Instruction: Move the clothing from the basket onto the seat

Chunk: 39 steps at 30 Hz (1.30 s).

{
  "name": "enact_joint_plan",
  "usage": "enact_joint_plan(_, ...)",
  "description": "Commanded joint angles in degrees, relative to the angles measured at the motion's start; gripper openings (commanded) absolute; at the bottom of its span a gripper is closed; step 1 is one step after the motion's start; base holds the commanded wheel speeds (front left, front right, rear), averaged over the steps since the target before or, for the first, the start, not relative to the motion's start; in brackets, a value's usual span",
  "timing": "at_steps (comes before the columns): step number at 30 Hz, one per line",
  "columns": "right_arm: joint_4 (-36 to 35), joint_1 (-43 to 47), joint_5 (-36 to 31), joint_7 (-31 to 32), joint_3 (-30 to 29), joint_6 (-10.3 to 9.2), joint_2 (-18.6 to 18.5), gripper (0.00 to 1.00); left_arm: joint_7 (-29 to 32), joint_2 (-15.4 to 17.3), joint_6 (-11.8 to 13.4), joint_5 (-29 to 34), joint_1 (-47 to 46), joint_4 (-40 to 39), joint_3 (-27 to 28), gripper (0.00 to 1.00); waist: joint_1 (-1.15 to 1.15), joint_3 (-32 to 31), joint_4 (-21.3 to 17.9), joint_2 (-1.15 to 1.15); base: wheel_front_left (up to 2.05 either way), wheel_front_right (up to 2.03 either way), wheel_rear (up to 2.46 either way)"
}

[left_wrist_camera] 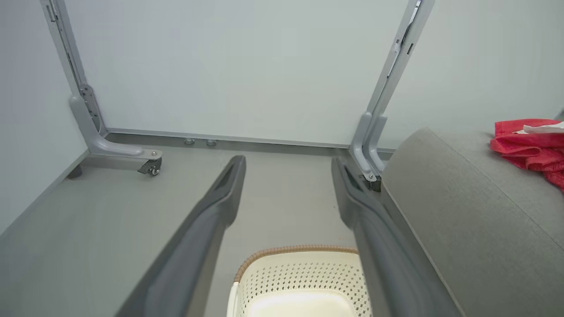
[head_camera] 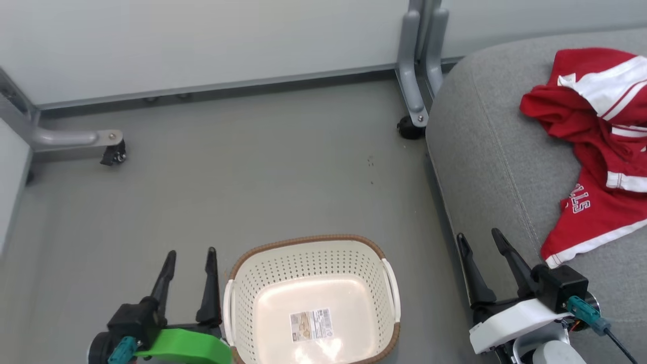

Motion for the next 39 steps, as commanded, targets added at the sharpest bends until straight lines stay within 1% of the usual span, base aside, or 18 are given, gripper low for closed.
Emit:
enact_joint_plan(1, -1.4, 0.8, -0.7, -0.2, 0.3, -0.08, -0.3, 1.00, 0.1, -0.1, -0.3, 0.9, 1.6, -1.2, 1.3, 1.00, 0.01, -5.0, 3.9, 0.00, 0.00, 0.00, 0.00)
enact_joint_plan(3, -3.4, 0.8, -1.5, -0.2, 0.4, -0.08, -0.4, 1.00, 0.1, -0.2, -0.5, 2.7, 2.6, -3.3, 2.7, 1.00, 0.01, -5.6, 3.9, 0.00, 0.00, 0.00, 0.00)
enact_joint_plan(6, -6.2, 1.5, -2.7, -0.2, 0.5, -0.08, -0.5, 1.00, 0.1, -0.2, 0.1, 3.3, 4.1, -6.6, 4.0, 1.00, 0.01, -6.6, 3.9, 0.00, 0.00, 0.00, 0.00)
enact_joint_plan(9, -8.2, 1.9, -3.8, -0.2, -0.3, -0.08, -0.9, 1.00, 0.1, -0.2, 0.5, 4.3, 5.4, -9.0, 3.6, 1.00, 0.01, -7.4, 3.7, 0.00, 0.00, 0.00, 0.00)
enact_joint_plan(12, -9.7, 3.2, -4.9, -0.2, -0.4, -0.08, -1.2, 1.00, 0.1, -0.2, 1.5, 4.9, 6.8, -10.9, 3.1, 1.00, 0.01, -8.3, 3.5, 0.00, 0.00, 0.00, 0.00)
enact_joint_plan(16, -10.7, 5.0, -4.5, -0.2, -1.4, -0.08, -1.2, 1.00, 0.1, -0.3, 2.2, 6.1, 8.2, -12.3, 2.4, 1.00, 0.01, -9.0, 3.3, 0.00, 0.00, 0.00, 0.00)
enact_joint_plan(19, -11.0, 6.2, -4.4, -0.2, -2.0, -0.08, -0.9, 1.00, 0.1, -0.3, 2.5, 6.4, 9.2, -12.6, 2.1, 1.00, 0.01, -9.4, 3.2, 0.00, 0.00, 0.00, 0.00)
enact_joint_plan(25, -10.3, 7.2, -4.3, -0.2, -2.0, -0.08, -0.5, 1.00, 0.1, -0.3, 2.0, 8.0, 10.3, -11.6, 2.2, 1.00, 0.01, -10.1, 2.6, 0.00, 0.00, 0.00, 0.00)
enact_joint_plan(39, -10.0, 7.3, -4.8, -0.2, -2.0, -0.08, -0.6, 1.00, 0.1, -0.3, 0.9, 8.3, 9.0, -8.3, 2.7, 1.00, 0.01, -10.4, 2.0, 0.00, 0.00, 0.00, 0.00)
